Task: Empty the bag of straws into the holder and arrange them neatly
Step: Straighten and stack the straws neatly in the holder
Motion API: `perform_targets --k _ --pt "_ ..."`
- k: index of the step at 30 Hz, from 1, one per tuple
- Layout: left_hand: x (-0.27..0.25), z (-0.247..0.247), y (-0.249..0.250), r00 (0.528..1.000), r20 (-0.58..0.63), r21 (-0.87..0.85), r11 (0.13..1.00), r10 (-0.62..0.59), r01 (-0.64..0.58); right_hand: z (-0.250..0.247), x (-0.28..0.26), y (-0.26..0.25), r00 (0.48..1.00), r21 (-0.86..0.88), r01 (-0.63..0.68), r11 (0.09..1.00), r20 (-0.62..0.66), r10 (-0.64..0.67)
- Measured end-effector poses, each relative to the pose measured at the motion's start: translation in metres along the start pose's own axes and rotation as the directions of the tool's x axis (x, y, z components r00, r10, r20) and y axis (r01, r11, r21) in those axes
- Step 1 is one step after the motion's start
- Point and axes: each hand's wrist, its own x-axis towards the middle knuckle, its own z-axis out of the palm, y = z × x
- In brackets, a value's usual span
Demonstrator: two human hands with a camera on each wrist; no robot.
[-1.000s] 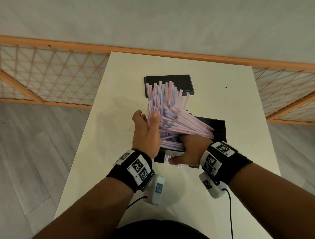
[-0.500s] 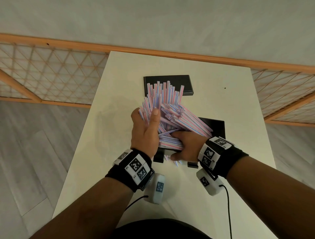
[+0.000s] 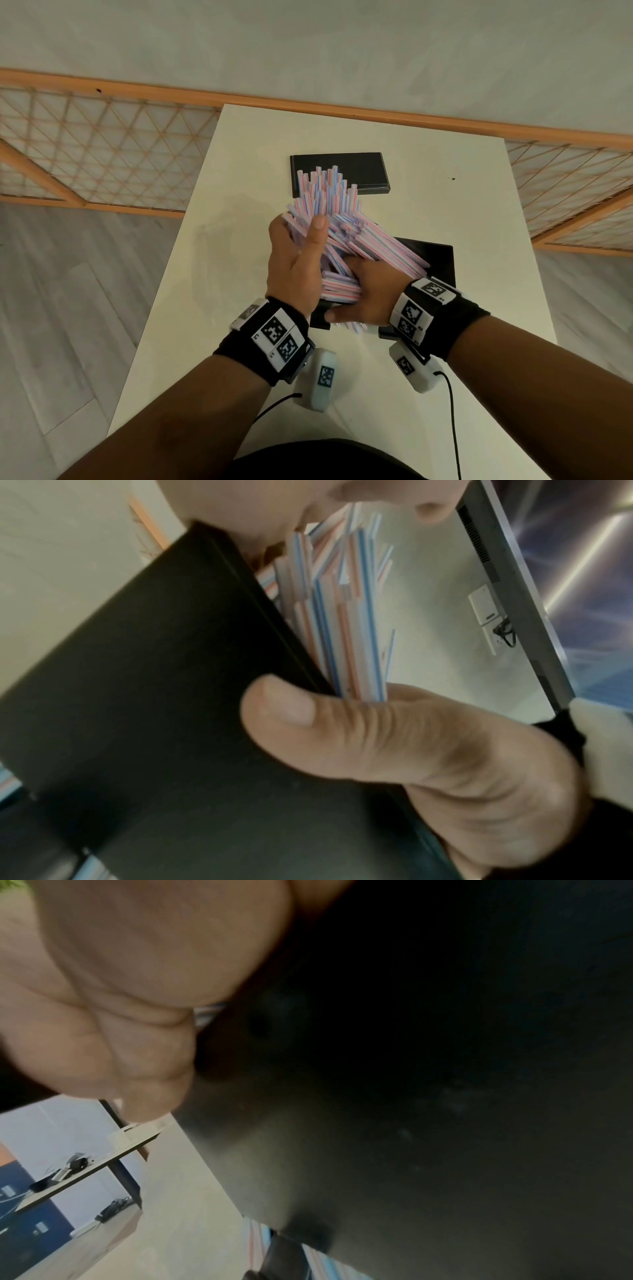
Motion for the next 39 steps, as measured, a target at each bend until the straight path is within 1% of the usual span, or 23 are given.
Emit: perform_targets --k 2,4,6,8,10,12,15,17,19,21,23,24,27,32,36,39 --pt "-0.003 0.0 0.003 1.0 -0.018 -0.026 0.999 0.021 -0.021 -0.005 -0.002 -0.003 1.0 0.024 0.026 0.999 -0.008 -0.026" --pt "-0.003 -0.002 0.01 0.997 -0.059 -0.074 0.996 0.052 -0.056 -0.015 -0.008 -0.007 0.999 0.071 0.049 0.996 -0.017 -0.048" --pt "-0.001 -0.006 0.018 0.99 -0.106 -0.087 0.991 0.091 -0.101 -0.021 -0.014 -0.009 0.999 0.128 0.051 0.99 -0.026 -0.048" --pt "0.003 -0.009 0.027 0.982 -0.148 -0.098 0.987 0.114 -0.13 -0.021 -0.015 -0.009 0.999 0.115 0.005 0.993 -0.037 -0.001" --pt "0.008 -0.012 0.034 0.981 -0.165 -0.123 0.985 0.101 -0.122 -0.016 -0.014 -0.005 0.998 0.079 -0.051 0.996 -0.022 0.053" --pt "0.013 -0.012 0.034 0.984 -0.16 -0.081 0.993 0.077 -0.091 -0.01 -0.013 -0.001 0.995 0.079 -0.092 0.993 0.04 0.089" --pt "0.012 -0.005 0.025 0.995 -0.09 0.126 0.992 0.034 -0.022 -0.006 -0.011 0.003 0.991 -0.024 -0.093 0.995 0.09 0.095" --pt "0.009 -0.002 0.017 0.999 -0.044 0.22 0.975 -0.003 0.012 -0.006 -0.011 0.005 0.983 -0.019 -0.107 0.994 0.148 0.109" --pt "0.008 -0.004 0.012 0.999 -0.039 0.207 0.978 0.003 0.005 -0.007 -0.01 0.008 0.971 -0.043 -0.13 0.991 0.196 0.136" --pt "0.01 -0.009 0.011 0.997 -0.068 0.162 0.987 0.021 -0.009 -0.007 -0.007 0.012 0.965 -0.102 -0.155 0.983 0.197 0.172" --pt "0.012 -0.011 0.01 0.998 -0.065 0.124 0.992 0.001 0.007 -0.005 -0.004 0.014 0.96 -0.121 -0.179 0.976 0.194 0.2" --pt "0.012 -0.01 0.01 0.999 -0.045 0.117 0.993 -0.022 0.027 -0.003 -0.002 0.014 0.96 -0.108 -0.184 0.977 0.196 0.202" --pt "0.005 -0.002 0.008 0.997 0.004 0.134 0.988 -0.079 0.078 -0.001 0.002 0.008 0.967 -0.06 -0.142 0.988 0.203 0.152" --pt "0.001 -0.001 -0.002 0.998 -0.022 0.048 0.997 -0.055 0.056 -0.001 0.011 0.006 0.967 0.021 -0.139 0.99 0.219 0.131" --pt "-0.003 -0.005 0.002 1.0 -0.013 0.041 0.999 -0.028 0.028 -0.004 0.007 0.005 0.975 0.106 -0.11 0.988 0.204 0.087" --pt "-0.002 -0.006 0.003 0.999 -0.053 0.045 0.999 0.005 -0.003 -0.005 0.004 0.007 0.976 0.178 -0.124 0.976 0.202 0.087"
